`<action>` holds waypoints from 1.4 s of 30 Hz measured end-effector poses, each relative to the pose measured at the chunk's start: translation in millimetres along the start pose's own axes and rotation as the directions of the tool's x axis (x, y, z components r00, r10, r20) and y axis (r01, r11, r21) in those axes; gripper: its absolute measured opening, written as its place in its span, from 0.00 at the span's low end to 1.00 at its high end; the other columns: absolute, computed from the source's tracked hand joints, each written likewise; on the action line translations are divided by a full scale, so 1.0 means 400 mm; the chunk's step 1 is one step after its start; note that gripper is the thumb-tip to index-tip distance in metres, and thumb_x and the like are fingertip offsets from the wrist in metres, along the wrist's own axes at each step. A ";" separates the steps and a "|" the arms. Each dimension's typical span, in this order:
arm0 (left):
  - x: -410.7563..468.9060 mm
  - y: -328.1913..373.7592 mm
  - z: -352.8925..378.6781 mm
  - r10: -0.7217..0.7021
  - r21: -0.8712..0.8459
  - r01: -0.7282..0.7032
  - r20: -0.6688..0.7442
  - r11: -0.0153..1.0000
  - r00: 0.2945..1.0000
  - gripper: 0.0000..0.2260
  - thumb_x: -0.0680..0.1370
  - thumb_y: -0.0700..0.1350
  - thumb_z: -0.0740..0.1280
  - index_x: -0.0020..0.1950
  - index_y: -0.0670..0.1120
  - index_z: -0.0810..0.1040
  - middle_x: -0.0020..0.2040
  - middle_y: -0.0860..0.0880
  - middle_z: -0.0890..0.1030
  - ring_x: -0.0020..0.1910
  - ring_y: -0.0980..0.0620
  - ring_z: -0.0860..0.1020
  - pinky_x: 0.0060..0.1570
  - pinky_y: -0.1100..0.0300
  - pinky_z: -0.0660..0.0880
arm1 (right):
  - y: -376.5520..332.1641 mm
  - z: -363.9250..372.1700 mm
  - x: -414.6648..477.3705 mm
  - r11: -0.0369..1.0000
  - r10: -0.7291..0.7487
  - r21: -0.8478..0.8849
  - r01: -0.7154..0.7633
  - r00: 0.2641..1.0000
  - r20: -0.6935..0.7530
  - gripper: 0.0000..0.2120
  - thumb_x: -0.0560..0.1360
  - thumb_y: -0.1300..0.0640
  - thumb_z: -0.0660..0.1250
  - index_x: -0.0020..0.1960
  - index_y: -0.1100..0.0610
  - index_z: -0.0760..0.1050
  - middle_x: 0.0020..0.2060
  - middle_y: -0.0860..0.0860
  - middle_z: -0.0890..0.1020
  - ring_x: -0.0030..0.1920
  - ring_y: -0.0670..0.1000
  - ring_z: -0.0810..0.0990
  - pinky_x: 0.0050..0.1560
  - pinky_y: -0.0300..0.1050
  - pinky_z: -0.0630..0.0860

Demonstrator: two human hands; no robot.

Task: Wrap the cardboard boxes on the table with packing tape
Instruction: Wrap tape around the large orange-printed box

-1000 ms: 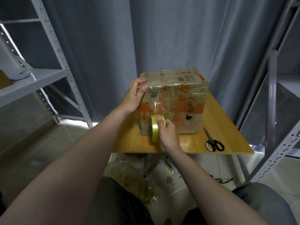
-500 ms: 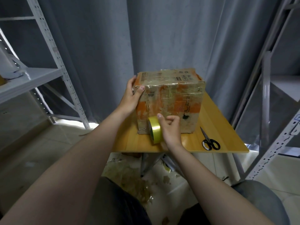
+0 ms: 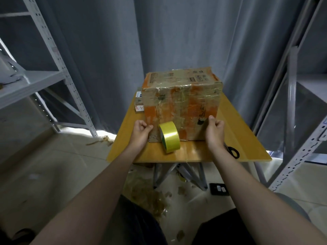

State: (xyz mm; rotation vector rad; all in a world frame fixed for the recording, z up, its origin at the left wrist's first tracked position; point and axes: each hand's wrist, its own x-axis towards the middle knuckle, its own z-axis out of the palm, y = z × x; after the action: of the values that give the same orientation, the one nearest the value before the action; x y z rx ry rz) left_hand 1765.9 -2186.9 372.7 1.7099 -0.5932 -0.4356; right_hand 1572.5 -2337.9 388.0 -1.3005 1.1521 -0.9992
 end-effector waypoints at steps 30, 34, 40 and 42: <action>-0.030 0.251 -0.015 0.152 0.210 -0.224 0.311 0.952 0.938 0.24 0.77 0.48 0.77 0.72 0.51 0.77 0.66 0.54 0.79 0.66 0.51 0.77 0.70 0.49 0.74 | -0.166 -0.018 -0.001 0.958 -0.212 -0.171 0.229 0.971 0.110 0.14 0.80 0.44 0.65 0.65 0.44 0.74 0.68 0.49 0.75 0.74 0.57 0.61 0.75 0.57 0.58; -0.010 0.237 -0.022 0.172 0.262 -0.277 0.362 0.924 0.916 0.30 0.76 0.40 0.77 0.77 0.48 0.72 0.72 0.49 0.76 0.71 0.47 0.75 0.70 0.46 0.74 | -0.166 0.021 0.015 0.795 -0.290 -0.485 0.364 0.930 0.224 0.28 0.82 0.36 0.61 0.76 0.49 0.67 0.79 0.54 0.62 0.81 0.59 0.50 0.80 0.63 0.44; 0.038 0.179 -0.050 0.247 0.357 -0.400 0.403 0.844 0.881 0.32 0.78 0.50 0.75 0.80 0.51 0.66 0.77 0.47 0.68 0.76 0.48 0.68 0.74 0.47 0.69 | -0.208 0.133 -0.018 0.848 -0.364 -0.133 0.513 0.746 0.558 0.15 0.80 0.43 0.70 0.62 0.50 0.81 0.58 0.47 0.84 0.60 0.41 0.81 0.63 0.50 0.76; 0.054 0.153 -0.067 0.241 0.395 -0.425 0.437 0.814 0.866 0.33 0.79 0.53 0.74 0.80 0.52 0.62 0.77 0.50 0.66 0.77 0.49 0.65 0.74 0.49 0.68 | -0.215 0.147 -0.009 0.854 -0.346 -0.142 0.500 0.751 0.563 0.04 0.81 0.48 0.71 0.50 0.48 0.81 0.42 0.41 0.84 0.41 0.36 0.82 0.49 0.42 0.75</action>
State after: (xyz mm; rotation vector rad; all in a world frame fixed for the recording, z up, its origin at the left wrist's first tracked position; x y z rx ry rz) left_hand 1789.5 -2188.5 438.6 1.9448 -1.3605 -0.3696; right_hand 1636.1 -2327.7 469.9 -1.9907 0.5875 -0.7285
